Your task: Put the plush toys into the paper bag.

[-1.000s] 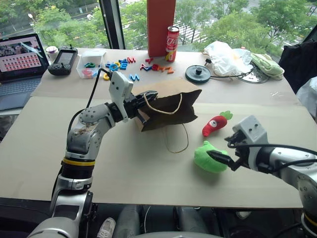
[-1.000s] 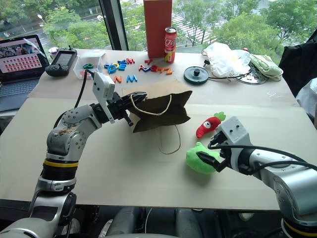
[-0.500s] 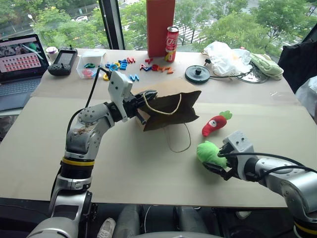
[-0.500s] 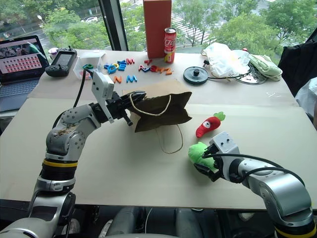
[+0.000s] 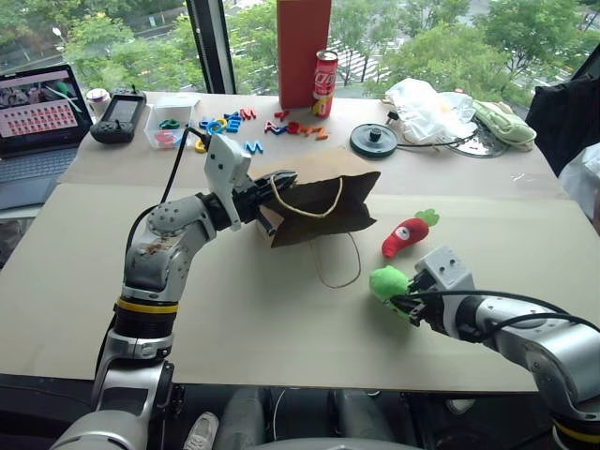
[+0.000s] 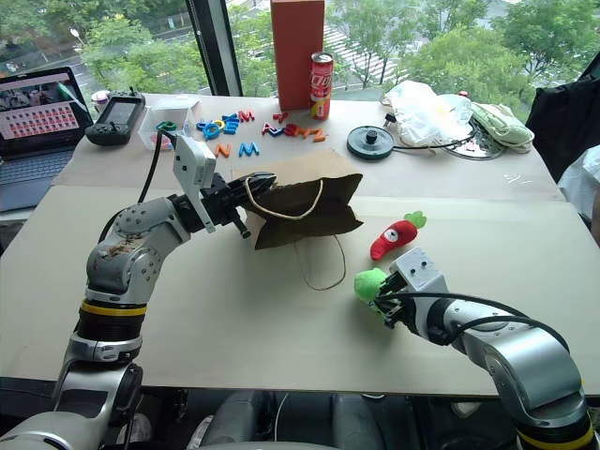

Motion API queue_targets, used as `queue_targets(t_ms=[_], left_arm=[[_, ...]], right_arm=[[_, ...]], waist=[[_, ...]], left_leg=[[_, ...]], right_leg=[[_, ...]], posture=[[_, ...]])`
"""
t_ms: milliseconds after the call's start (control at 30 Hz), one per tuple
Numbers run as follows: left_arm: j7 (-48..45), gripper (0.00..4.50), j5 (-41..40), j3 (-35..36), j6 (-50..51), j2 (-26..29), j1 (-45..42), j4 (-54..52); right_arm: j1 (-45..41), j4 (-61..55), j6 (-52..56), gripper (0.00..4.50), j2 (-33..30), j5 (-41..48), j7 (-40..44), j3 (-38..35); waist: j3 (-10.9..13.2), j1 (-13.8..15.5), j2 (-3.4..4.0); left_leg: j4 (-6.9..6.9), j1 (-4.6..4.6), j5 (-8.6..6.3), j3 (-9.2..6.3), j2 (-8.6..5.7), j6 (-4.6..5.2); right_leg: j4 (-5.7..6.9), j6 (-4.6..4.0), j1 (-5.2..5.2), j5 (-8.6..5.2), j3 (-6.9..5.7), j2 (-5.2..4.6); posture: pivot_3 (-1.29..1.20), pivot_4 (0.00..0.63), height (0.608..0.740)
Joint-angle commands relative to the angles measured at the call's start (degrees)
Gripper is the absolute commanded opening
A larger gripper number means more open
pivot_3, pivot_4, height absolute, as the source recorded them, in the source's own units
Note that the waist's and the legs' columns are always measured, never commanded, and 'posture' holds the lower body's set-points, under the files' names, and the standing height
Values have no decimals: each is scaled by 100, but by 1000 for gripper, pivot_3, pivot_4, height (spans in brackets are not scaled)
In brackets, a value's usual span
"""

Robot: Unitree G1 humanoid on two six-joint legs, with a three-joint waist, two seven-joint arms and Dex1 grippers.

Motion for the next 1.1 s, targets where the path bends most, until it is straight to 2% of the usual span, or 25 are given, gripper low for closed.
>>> queue_targets(t_ms=[33, 100, 233, 433, 733, 967, 1100], left_arm=[[-16, 0, -25, 29, -86, -45, -127, -19], [-19, 0, -40, 31, -68, -58, -148, -2], [-33, 0, -58, 16, -32, -87, -169, -8], [-37, 0, -113, 21, 36, -115, -224, -6], [-73, 0, -135, -6, 84, -106, -253, -51], [-148, 0, -122, -82, 88, -143, -248, -97], [-204, 0, -125, -124, 75, -154, -236, -126]], right_arm=[[-442, -777, -484, 1105, -55, 437, 343, -611], [-784, -979, -456, 1105, 8, 811, 450, -900], [-1417, -1003, -376, 1105, -7, 931, 296, -633], [-2221, -296, -588, 1105, -50, 69, -188, 953], [-3083, 805, -1325, 1105, -61, -1269, -344, 2459], [-3944, 1947, -1415, 1105, 571, -1939, -409, 3051], [-4252, 2578, -1229, 1105, 1272, -2161, -727, 2927]], waist=[[0, -2, 0], [0, -8, 0], [0, 1, -1], [0, 1, -1], [0, -1, 0], [0, -10, 0], [0, -5, 0]], left_leg=[[0, 0, 0, 0, 0, 0], [0, 0, 0, 0, 0, 0], [0, 1, 0, -5, 5, 0], [1, -3, 0, -3, 4, 0], [0, -8, 0, 1, 2, 0], [1, -8, 0, 5, 2, 0], [-1, -10, 0, 5, 3, 0]], right_leg=[[0, 0, 0, 0, 0, 0], [1, 0, -1, 0, 1, 1], [-1, 0, 3, 0, -4, 3], [-1, 0, -2, 0, -2, -2], [-1, 0, -10, 0, -3, -2], [1, -1, -13, 0, -2, -1], [2, -2, -14, 1, -4, 1]], posture=[[0, 150, 739], [0, 150, 739], [0, 150, 739], [0, 150, 739], [0, 150, 739], [0, 150, 739], [0, 150, 739]])
